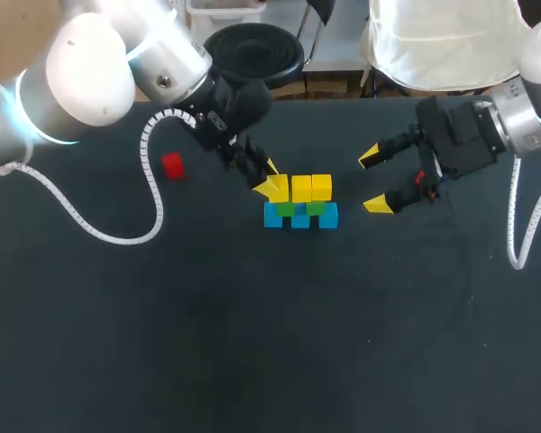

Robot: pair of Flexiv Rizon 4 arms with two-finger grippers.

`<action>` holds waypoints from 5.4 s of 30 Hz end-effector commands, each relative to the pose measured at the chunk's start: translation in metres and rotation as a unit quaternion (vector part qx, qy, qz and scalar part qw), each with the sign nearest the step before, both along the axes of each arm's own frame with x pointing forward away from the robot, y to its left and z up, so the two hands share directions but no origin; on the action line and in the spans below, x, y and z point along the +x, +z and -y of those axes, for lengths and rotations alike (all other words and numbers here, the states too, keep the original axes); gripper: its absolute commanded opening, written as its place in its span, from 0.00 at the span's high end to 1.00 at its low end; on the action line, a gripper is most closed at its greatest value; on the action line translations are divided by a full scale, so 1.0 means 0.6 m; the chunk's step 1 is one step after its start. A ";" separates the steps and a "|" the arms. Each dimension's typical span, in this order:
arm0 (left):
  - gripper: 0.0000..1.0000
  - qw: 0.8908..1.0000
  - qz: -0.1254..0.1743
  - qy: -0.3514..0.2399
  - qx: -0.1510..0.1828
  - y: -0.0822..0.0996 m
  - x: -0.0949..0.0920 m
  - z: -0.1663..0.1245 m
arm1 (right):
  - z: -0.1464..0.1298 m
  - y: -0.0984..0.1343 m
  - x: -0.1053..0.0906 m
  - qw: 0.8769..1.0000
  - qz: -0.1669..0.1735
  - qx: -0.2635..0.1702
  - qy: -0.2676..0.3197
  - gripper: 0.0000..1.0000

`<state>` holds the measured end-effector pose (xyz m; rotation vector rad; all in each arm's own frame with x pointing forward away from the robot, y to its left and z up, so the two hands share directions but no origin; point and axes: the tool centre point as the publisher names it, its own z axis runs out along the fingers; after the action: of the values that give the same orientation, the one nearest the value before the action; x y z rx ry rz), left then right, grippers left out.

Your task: Place the blue cubes, place green cubes on the blue cubes, place the yellow cubes on the green cubes, then place the red cubes on the yellow cubes, and place purple cube on the red cubes.

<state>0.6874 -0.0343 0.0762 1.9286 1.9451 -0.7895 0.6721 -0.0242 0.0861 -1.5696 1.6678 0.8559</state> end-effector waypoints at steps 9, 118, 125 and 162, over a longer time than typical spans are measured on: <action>1.00 1.000 -0.008 -0.017 -0.013 -0.008 0.012 0.000 | 0.001 0.000 0.000 1.000 0.000 0.001 0.000 0.00; 1.00 0.998 -0.006 -0.065 -0.014 -0.016 0.010 -0.001 | 0.001 0.000 0.000 1.000 0.000 0.001 0.000 0.00; 1.00 0.998 -0.008 -0.064 -0.013 -0.019 0.011 0.000 | 0.001 0.000 0.000 1.000 0.000 0.001 0.000 0.00; 1.00 0.999 -0.011 -0.049 -0.019 -0.022 0.019 0.000 | 0.001 0.000 0.000 1.000 0.000 0.001 0.000 0.00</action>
<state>0.6995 -0.0342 0.0634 2.0154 1.8462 -0.8726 0.6721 -0.0242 0.0861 -1.5696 1.6678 0.8559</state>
